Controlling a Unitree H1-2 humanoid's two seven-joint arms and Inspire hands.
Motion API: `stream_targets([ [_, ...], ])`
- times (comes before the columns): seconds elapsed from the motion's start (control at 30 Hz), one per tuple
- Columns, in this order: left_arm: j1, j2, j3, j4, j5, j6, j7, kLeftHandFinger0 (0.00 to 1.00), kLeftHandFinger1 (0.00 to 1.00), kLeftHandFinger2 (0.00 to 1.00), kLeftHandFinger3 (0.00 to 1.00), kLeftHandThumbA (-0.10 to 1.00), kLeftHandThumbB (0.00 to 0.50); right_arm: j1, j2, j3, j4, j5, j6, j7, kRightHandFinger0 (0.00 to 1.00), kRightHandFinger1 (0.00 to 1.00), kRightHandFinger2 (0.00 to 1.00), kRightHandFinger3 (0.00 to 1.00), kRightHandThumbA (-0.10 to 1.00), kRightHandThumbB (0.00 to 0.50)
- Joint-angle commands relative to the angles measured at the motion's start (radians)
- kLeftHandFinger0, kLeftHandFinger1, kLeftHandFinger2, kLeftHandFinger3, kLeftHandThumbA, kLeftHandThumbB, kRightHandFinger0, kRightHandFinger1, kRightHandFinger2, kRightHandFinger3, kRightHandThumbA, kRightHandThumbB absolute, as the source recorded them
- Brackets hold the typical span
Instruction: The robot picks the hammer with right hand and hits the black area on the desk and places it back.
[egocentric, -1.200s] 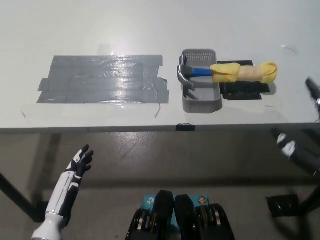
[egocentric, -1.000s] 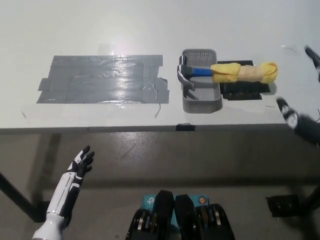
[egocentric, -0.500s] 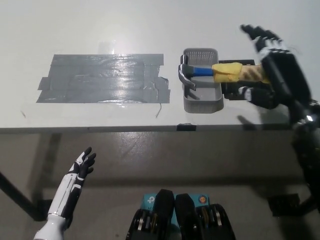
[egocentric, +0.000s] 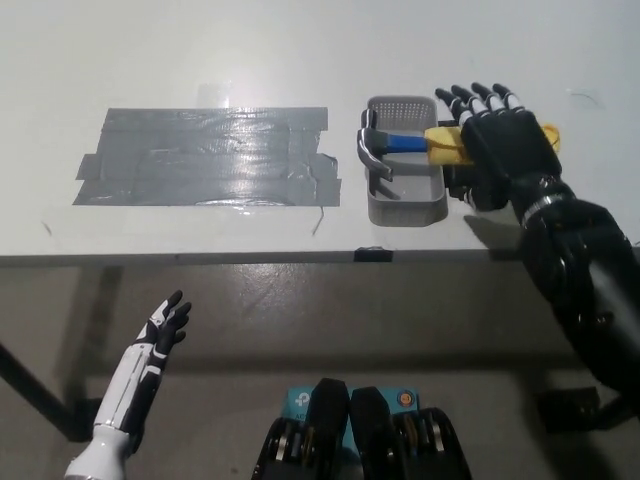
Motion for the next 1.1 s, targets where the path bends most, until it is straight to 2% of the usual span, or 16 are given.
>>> stream_targets([
  [0.0,-0.014,0.016,0.005,-0.034,0.003,-0.015,-0.014,1.00,1.00,1.00,1.00,1.00,0.061,-0.068,-0.003,0.005,0.011,-0.063,0.055,-0.001,1.00,1.00,1.00,1.00,0.95,0.494],
  [0.3,-0.009,0.016,0.008,-0.032,0.008,-0.024,-0.016,1.00,1.00,1.00,1.00,1.00,0.062,-0.096,0.005,0.013,0.056,-0.066,0.068,0.000,1.00,1.00,1.00,1.00,0.95,0.494],
  [0.5,-0.009,0.015,0.011,-0.030,0.001,-0.032,-0.019,1.00,1.00,1.00,1.00,1.00,0.035,-0.108,0.027,0.008,0.136,-0.042,0.048,-0.035,1.00,1.00,1.00,1.00,0.94,0.500],
  [0.77,-0.003,0.016,0.014,-0.038,0.002,-0.025,-0.017,1.00,1.00,1.00,1.00,0.99,0.057,-0.126,0.070,0.008,0.218,-0.019,0.030,-0.059,1.00,1.00,1.00,1.00,0.99,0.500],
  [0.87,-0.003,0.016,0.014,-0.038,0.004,-0.033,-0.016,1.00,1.00,1.00,1.00,1.00,0.043,-0.134,0.087,0.002,0.250,-0.009,0.034,-0.069,1.00,1.00,1.00,1.00,1.00,0.500],
  [1.07,-0.008,0.018,0.017,-0.041,0.000,-0.030,-0.017,1.00,1.00,1.00,1.00,0.99,0.058,-0.158,0.113,-0.018,0.314,0.020,0.039,-0.095,1.00,1.00,1.00,1.00,0.99,0.499],
])
